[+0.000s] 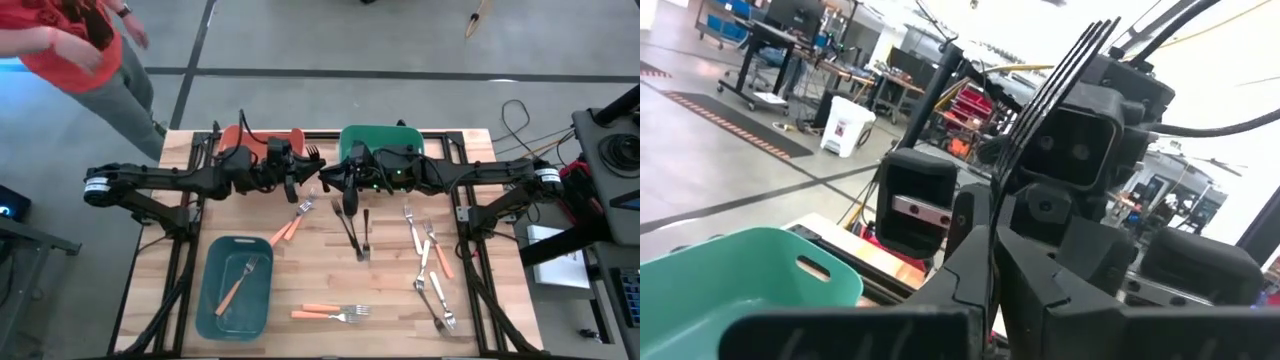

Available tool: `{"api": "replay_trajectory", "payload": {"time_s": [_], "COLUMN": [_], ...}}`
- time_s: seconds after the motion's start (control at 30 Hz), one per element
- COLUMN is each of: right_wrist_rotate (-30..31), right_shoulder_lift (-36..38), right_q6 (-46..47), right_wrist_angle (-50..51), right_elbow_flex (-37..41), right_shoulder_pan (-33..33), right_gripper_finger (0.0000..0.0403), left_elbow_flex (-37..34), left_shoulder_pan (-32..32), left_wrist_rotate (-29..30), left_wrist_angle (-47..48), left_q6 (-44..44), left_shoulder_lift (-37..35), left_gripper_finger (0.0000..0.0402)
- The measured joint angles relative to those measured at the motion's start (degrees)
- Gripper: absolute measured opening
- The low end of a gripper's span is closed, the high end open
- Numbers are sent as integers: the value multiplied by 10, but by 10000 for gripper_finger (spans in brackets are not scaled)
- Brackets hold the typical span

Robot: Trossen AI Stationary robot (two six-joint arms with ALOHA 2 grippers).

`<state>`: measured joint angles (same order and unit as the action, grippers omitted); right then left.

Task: Sort silverware by color (type)
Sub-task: Put the black fork into the orange bin

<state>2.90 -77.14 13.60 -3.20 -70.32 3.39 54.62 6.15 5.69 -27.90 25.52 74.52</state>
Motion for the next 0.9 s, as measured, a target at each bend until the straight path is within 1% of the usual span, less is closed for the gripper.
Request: {"api": "replay_trajectory", "payload": {"time_s": [0.17, 0.37, 0.5, 0.63, 0.73, 0.9], "right_wrist_rotate": [3, 19, 31, 36, 38, 62], "right_shoulder_lift": [0, 1, 6, 7, 7, 7], "right_q6": [0, 0, 0, 1, 3, 3], "right_wrist_angle": [0, 0, 3, 27, 47, 102], "right_elbow_flex": [0, 0, 0, -8, -18, -40], "right_shoulder_pan": [0, 0, 0, 3, 7, 10], "right_gripper_finger": [123, 157, 170, 177, 178, 178], "left_elbow_flex": [3, 3, 3, 4, 16, 49], "left_shoulder_pan": [0, 1, 5, 14, 26, 63], "left_wrist_rotate": [0, 0, 0, 1, 11, 13], "left_wrist_angle": [4, 21, 41, 66, 116, 224], "left_q6": [-4, -6, -6, -8, -12, -28], "left_shoulder_lift": [-5, -15, -25, -39, -49, -57], "left_gripper_finger": [0, 0, 0, 0, 0, 0]}}
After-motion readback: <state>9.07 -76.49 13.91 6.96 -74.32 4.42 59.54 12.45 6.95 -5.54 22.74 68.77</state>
